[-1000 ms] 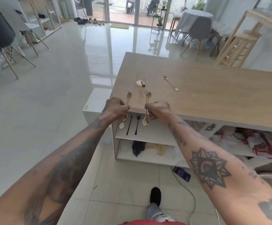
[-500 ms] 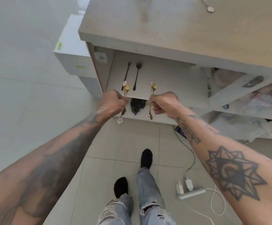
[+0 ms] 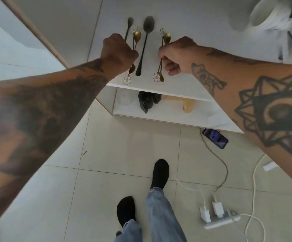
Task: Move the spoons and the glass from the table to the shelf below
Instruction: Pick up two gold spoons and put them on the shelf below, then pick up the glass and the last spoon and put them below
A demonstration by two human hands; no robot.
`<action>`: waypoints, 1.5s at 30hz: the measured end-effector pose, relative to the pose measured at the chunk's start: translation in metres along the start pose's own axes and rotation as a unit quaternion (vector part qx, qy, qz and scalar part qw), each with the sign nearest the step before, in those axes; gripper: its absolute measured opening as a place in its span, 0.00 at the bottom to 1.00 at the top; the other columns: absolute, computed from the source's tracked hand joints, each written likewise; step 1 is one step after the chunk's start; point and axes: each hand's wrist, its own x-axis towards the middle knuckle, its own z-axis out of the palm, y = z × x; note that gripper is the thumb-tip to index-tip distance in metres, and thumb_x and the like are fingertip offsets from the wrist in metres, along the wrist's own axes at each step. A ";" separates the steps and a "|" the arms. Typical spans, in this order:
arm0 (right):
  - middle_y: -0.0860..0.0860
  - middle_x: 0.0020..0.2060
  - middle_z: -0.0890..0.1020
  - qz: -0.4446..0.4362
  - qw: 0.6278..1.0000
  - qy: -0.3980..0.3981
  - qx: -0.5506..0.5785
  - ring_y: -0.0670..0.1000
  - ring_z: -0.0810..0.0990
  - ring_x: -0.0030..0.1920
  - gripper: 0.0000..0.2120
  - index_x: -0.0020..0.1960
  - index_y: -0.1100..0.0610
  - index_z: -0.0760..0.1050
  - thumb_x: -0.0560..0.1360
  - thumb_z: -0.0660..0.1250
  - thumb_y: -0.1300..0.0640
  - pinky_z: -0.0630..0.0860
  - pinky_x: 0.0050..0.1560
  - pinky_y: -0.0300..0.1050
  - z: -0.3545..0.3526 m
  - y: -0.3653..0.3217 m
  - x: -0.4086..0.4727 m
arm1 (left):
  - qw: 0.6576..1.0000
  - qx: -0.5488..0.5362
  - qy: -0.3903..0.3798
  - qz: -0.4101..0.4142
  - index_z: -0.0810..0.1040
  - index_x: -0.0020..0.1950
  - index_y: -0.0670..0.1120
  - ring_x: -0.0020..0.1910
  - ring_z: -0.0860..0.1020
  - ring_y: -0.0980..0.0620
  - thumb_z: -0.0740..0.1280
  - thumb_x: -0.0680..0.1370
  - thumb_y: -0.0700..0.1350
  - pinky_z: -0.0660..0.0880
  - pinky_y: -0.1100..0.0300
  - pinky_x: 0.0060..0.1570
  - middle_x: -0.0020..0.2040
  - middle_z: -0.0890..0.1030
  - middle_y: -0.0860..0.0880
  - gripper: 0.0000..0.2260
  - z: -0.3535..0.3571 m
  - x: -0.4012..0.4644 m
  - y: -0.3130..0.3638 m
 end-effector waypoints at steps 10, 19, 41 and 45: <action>0.53 0.27 0.79 0.024 0.998 0.036 0.050 0.48 0.75 0.24 0.10 0.36 0.59 0.78 0.76 0.68 0.62 0.74 0.26 0.35 0.002 0.003 0.016 | 0.999 0.048 0.014 -0.006 0.79 0.60 0.38 0.54 0.82 0.47 0.70 0.75 0.52 0.77 0.60 0.53 0.56 0.83 0.43 0.21 0.001 0.018 -0.011; 0.55 0.34 0.85 0.002 0.997 0.071 0.009 0.51 0.83 0.31 0.09 0.37 0.60 0.79 0.74 0.70 0.57 0.82 0.38 0.45 -0.044 -0.002 -0.113 | 0.998 0.009 -0.052 0.035 0.84 0.44 0.39 0.48 0.82 0.40 0.64 0.78 0.44 0.69 0.59 0.42 0.44 0.84 0.40 0.11 -0.105 -0.087 -0.012; 0.56 0.50 0.86 -0.125 0.964 0.215 -0.098 0.57 0.83 0.54 0.09 0.48 0.51 0.84 0.74 0.66 0.50 0.72 0.44 0.42 -0.235 -0.167 -0.283 | 0.980 -0.190 -0.030 0.048 0.82 0.35 0.47 0.25 0.78 0.55 0.69 0.74 0.46 0.72 0.66 0.27 0.32 0.82 0.51 0.08 -0.335 -0.160 0.173; 0.55 0.54 0.84 -0.114 0.963 0.215 -0.116 0.58 0.82 0.57 0.11 0.54 0.51 0.82 0.75 0.65 0.51 0.77 0.50 0.43 -0.254 -0.192 -0.233 | 0.954 -0.296 -0.019 -0.037 0.82 0.48 0.42 0.34 0.82 0.46 0.72 0.74 0.52 0.72 0.60 0.31 0.36 0.81 0.47 0.13 -0.298 -0.127 0.213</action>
